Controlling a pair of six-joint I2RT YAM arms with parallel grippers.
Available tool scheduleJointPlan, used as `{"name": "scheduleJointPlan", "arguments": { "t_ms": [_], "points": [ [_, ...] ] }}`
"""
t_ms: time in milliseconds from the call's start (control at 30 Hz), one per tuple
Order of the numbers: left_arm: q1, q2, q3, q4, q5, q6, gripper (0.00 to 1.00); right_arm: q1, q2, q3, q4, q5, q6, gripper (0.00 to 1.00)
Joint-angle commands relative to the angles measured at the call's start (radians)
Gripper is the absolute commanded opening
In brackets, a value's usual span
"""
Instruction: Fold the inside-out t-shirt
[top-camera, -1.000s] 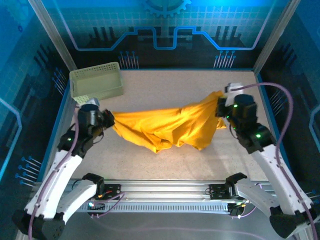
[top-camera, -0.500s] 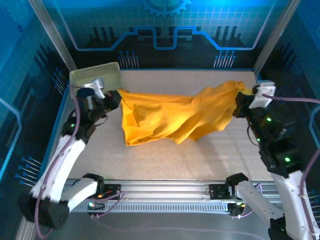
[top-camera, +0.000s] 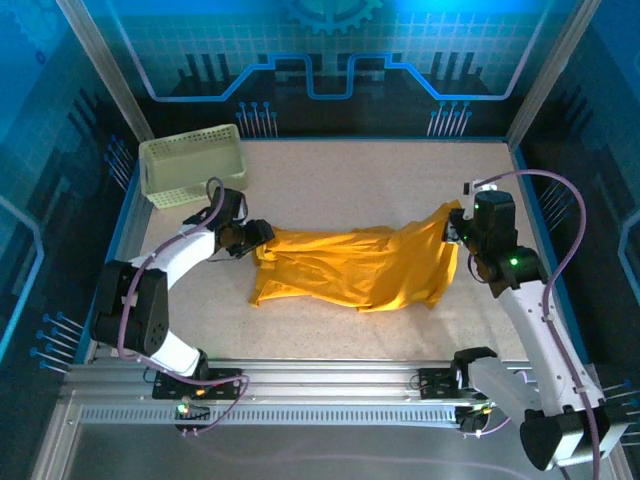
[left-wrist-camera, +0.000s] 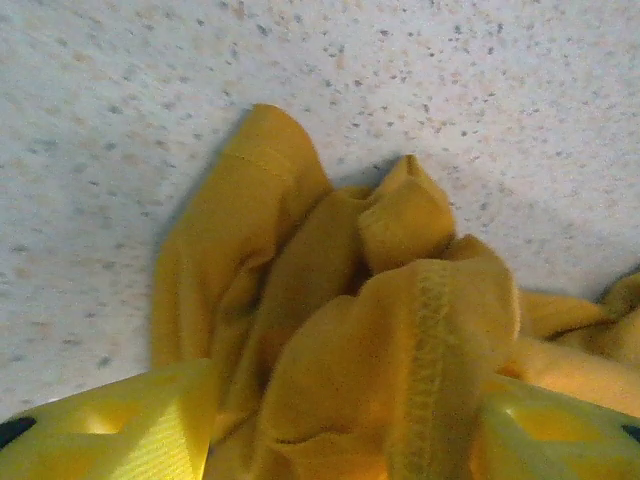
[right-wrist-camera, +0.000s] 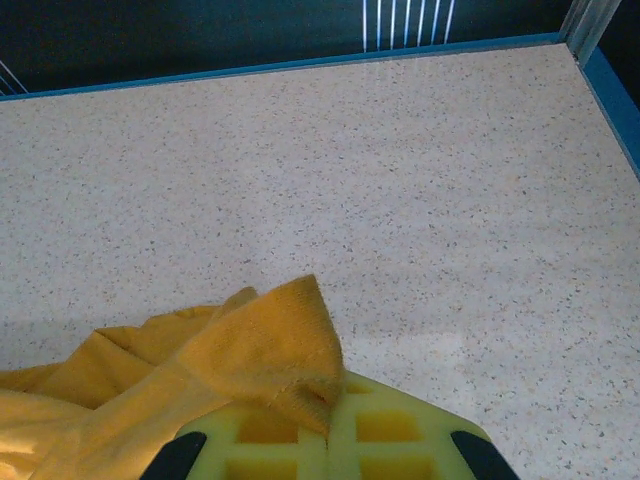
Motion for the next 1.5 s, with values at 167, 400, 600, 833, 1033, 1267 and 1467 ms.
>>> {"name": "scheduleJointPlan", "arguments": {
  "t_ms": [167,400,600,833,1033,1267,1467],
  "points": [
    [-0.073,-0.219,-0.073,-0.016,-0.178,0.077,0.68,-0.017,0.014,0.033,0.046,-0.052,0.008,0.00],
    [-0.099,-0.121,0.006,-0.052,-0.222,0.132,0.62,-0.017,0.004,0.020,0.042,-0.067,0.010,0.00],
    [-0.155,-0.064,0.077,-0.105,-0.250,0.186,0.63,-0.019,0.001,0.011,0.041,-0.073,0.010,0.00],
    [-0.154,-0.032,0.100,-0.145,-0.351,0.164,0.59,-0.022,0.007,0.015,0.041,-0.087,0.018,0.00],
    [-0.182,-0.011,0.132,-0.163,-0.377,0.213,0.63,-0.028,-0.007,0.016,0.031,-0.082,0.011,0.00],
    [-0.235,0.028,0.163,-0.214,-0.453,0.208,0.74,-0.034,-0.009,0.008,0.035,-0.091,0.019,0.00],
    [-0.184,0.078,0.177,-0.256,-0.473,0.149,0.67,-0.036,-0.014,0.013,0.028,-0.088,0.013,0.00]
  ]
}}
